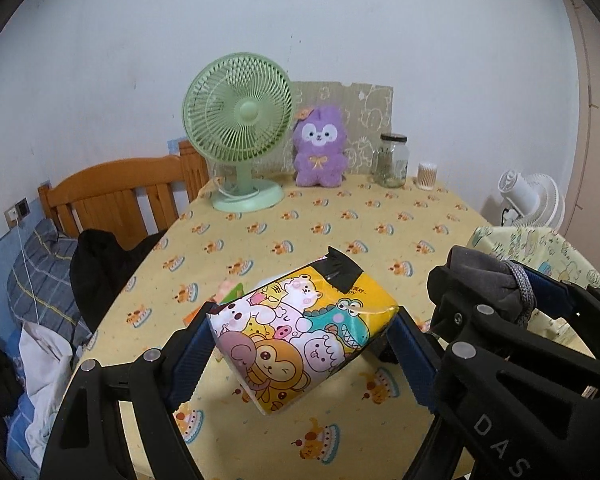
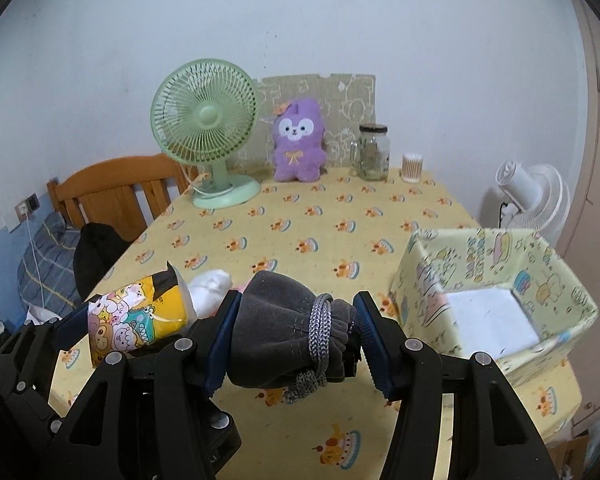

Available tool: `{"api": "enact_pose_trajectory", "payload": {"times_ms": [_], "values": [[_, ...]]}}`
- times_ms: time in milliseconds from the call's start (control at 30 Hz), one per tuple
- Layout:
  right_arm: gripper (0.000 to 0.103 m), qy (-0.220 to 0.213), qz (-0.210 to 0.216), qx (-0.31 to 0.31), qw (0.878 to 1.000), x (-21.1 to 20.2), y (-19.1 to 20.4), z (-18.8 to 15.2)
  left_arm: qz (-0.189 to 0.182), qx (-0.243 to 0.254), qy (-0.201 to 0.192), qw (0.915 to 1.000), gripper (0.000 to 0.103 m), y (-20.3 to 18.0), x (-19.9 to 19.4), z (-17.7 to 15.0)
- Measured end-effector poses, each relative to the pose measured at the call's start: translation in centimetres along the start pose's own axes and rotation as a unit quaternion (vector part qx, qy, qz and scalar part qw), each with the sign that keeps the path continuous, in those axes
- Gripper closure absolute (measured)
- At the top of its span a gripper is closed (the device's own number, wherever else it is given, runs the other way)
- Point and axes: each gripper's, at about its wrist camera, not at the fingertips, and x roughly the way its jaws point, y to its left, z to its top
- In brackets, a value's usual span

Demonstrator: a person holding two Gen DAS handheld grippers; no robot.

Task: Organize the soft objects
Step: 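Carry the tissue pack and grey glove over the yellow patterned box with both tools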

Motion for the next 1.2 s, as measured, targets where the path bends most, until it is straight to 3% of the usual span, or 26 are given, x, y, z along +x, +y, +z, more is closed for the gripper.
{"api": "enact_pose_trajectory", "payload": {"times_ms": [467,1200], "values": [[0.043,-0.027,-0.006,-0.009,1.000,-2.7,-1.2,2.4,-0.010,0.005,-0.025,0.9996,0.018,-1.8,-1.9,2.0],[0.043,-0.044,-0.020,0.014,0.999,-3.3,-7.1,4.5,-0.049,0.031,-0.041,0.9975,0.018,-7.7,-1.4,4.7]]}}
